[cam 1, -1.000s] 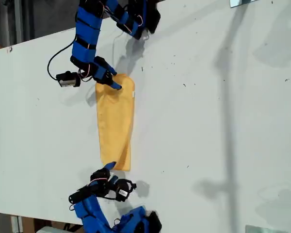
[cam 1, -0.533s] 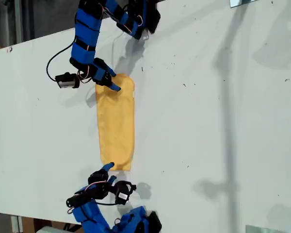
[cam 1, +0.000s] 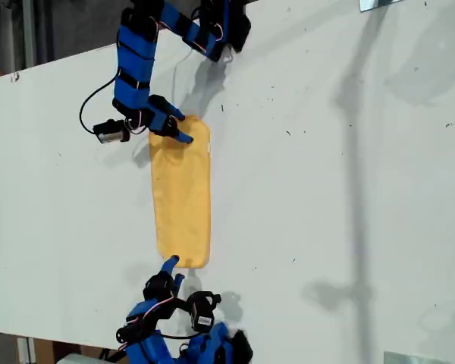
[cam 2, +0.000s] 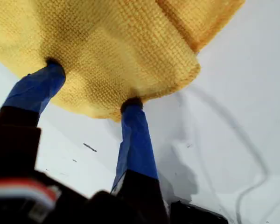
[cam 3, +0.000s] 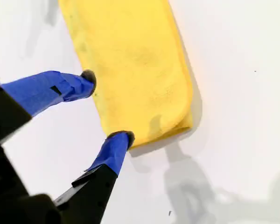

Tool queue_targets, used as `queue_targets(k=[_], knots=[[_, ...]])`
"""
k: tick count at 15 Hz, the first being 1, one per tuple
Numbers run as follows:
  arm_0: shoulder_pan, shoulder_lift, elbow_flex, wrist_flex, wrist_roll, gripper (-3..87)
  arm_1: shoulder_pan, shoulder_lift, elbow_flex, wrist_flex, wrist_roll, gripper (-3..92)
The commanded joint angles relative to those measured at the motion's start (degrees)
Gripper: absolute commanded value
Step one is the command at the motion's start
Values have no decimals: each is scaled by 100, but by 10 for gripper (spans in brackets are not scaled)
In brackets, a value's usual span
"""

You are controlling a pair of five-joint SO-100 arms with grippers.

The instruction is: Grasp corners of a square towel and fold twice.

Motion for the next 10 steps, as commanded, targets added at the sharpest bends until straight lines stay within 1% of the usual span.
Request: queue_targets(k=[1,5,7,10], knots=[[141,79,-62,62,-53,202,519,-18,-483,18,-308,290],[334,290,492,-299,-229,201,1134,9,-563,123,-642,306],[299,677,835,-396,-308,201,1230,-237,-457,62,-650,308],[0,1696,1802,-475,-545,200,1125,-800,-88,-457,-554,289]])
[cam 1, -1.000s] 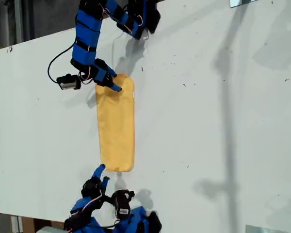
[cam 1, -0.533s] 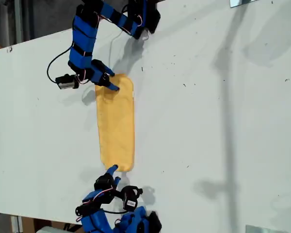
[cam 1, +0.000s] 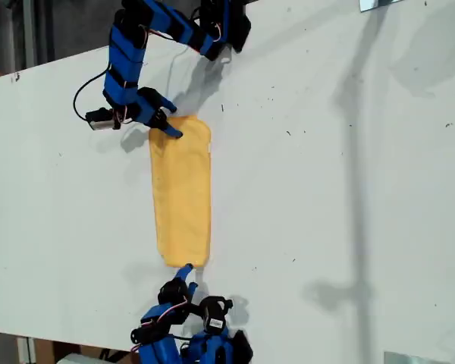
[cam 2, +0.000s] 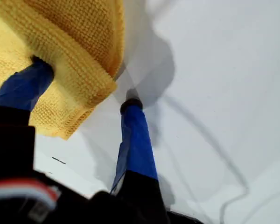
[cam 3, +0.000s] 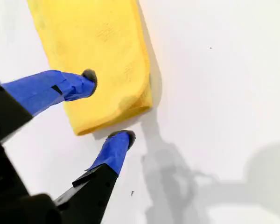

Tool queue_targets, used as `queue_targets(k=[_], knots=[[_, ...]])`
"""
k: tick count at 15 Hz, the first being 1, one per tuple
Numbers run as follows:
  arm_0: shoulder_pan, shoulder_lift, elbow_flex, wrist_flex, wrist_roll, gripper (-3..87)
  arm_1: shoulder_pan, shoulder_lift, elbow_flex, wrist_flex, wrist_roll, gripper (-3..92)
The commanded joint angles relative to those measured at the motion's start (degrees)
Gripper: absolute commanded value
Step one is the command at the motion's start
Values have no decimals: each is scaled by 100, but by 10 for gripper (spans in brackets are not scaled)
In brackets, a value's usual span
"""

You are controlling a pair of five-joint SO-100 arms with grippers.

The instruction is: Grasp corners of a square towel and fold twice.

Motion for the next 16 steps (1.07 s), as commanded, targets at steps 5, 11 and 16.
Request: queue_targets(k=[5,11,16], knots=[[-501,5142,2777,677,-914,205,-431,79,123,-211,105,238],[-879,6671,3621,905,-1046,207,-220,229,598,-290,141,0],[-2329,6680,4342,352,-185,205,167,2355,1749,-141,545,0]])
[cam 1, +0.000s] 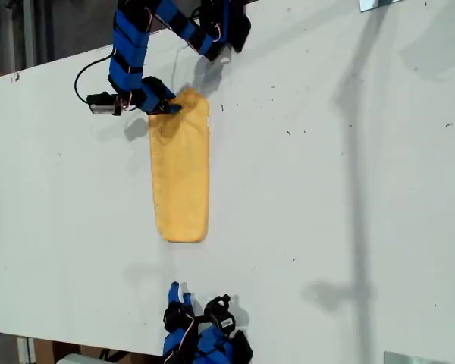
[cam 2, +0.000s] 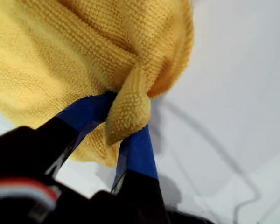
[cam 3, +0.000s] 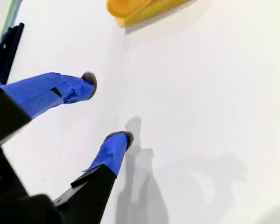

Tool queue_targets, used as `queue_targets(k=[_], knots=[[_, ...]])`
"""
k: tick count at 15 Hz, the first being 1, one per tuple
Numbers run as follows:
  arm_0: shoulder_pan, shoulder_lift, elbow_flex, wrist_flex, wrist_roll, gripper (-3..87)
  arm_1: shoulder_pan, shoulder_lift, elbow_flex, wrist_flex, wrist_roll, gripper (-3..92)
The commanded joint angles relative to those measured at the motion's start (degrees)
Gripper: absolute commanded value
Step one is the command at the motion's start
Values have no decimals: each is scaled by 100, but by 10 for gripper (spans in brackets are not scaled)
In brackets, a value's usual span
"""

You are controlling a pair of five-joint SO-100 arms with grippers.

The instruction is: Grasp corners of a square towel and fold twice.

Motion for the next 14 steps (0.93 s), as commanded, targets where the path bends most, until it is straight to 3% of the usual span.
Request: queue_targets(k=[1,5,11,14], knots=[[-176,26,44,-105,62,204,-167,1512,123,422,158,0],[-44,26,53,-105,-70,196,-896,2689,-888,1046,229,0],[-26,26,53,-105,-44,188,-1854,-141,-4579,1222,369,0],[-26,26,53,-105,-44,189,-2224,-1371,-6056,554,185,-1]])
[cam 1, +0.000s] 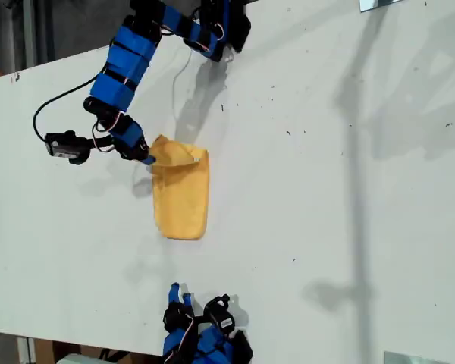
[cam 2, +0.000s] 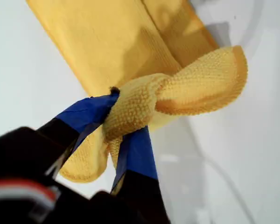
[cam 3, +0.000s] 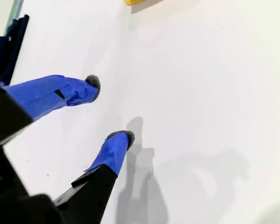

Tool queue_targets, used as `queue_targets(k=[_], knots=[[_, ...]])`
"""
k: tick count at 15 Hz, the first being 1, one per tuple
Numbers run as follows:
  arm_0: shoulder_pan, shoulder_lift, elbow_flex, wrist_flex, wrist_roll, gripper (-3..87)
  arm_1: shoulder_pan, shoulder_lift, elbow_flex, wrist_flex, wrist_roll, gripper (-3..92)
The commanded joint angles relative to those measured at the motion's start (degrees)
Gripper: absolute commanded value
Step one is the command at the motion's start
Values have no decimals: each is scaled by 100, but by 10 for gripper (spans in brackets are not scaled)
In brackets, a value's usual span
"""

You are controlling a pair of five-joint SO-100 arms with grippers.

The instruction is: Grasp corners of a square towel and fold twice.

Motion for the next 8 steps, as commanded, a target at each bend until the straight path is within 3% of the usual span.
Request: queue_targets(k=[1,5,8], knots=[[44,26,26,-88,-35,189,-281,-510,-1160,-554,-114,-1],[62,26,35,-88,-35,184,-686,-765,-1318,-2004,-396,-1],[62,26,35,-88,-44,184,-844,-1336,-1898,-2373,-483,-1]])
